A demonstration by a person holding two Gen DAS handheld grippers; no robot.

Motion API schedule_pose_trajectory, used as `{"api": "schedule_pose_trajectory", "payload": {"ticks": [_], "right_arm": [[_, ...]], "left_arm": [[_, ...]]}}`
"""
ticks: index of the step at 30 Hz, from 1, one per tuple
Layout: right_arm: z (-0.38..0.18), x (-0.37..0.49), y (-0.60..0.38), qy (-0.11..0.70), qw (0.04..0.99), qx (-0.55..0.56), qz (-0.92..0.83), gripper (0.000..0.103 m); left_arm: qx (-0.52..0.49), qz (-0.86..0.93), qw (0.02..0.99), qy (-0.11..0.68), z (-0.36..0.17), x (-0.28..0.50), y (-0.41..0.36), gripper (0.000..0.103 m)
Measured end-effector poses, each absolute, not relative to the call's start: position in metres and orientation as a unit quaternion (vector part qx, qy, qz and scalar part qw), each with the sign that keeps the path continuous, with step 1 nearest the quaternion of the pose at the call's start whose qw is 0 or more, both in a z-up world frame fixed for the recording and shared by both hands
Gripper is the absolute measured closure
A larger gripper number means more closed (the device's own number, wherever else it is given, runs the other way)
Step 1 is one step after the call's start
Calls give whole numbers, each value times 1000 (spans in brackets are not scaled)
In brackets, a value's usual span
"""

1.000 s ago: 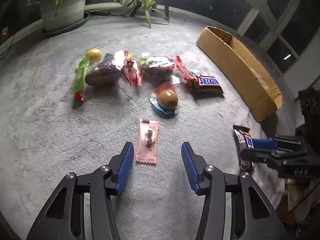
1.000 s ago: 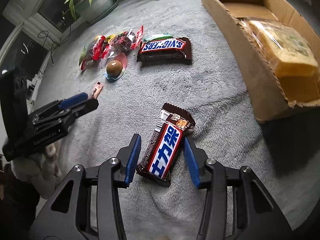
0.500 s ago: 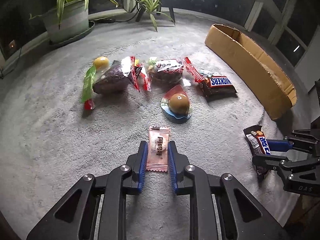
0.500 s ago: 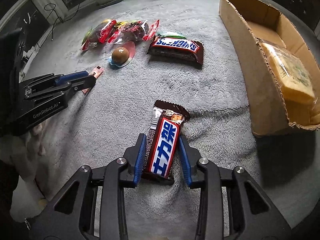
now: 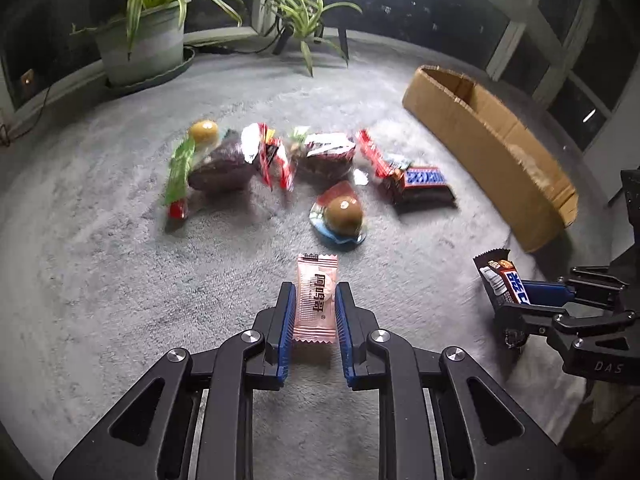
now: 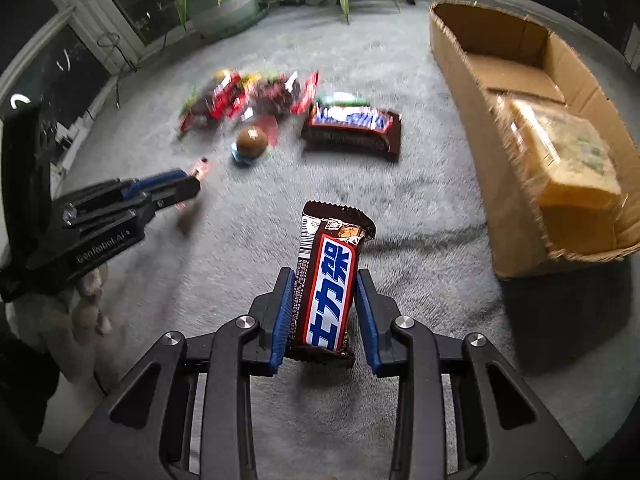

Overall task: Organize snacks
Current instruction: 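Carry the Snickers bar and pink packet into the box and release both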

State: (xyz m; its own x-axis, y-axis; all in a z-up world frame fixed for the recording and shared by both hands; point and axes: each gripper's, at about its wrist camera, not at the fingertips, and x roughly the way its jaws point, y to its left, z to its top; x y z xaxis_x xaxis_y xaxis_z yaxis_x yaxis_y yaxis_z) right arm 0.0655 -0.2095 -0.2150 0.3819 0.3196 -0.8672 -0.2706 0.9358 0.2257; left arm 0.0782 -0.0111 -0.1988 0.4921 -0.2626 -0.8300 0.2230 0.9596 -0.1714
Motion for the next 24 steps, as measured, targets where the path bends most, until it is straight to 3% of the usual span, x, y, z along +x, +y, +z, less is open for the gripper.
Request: {"api": "schedule_pose_trajectory", "payload": {"ticks": [13,24], "right_arm": [[-146,91,-253,458,872,42,168,71],[-130,159,-326,437,890,40,126,71]], "left_arm": [[-62,-168,874,452,-158,95,-35,85],[-69,-227,875,421,-131,124,-118,85]]}}
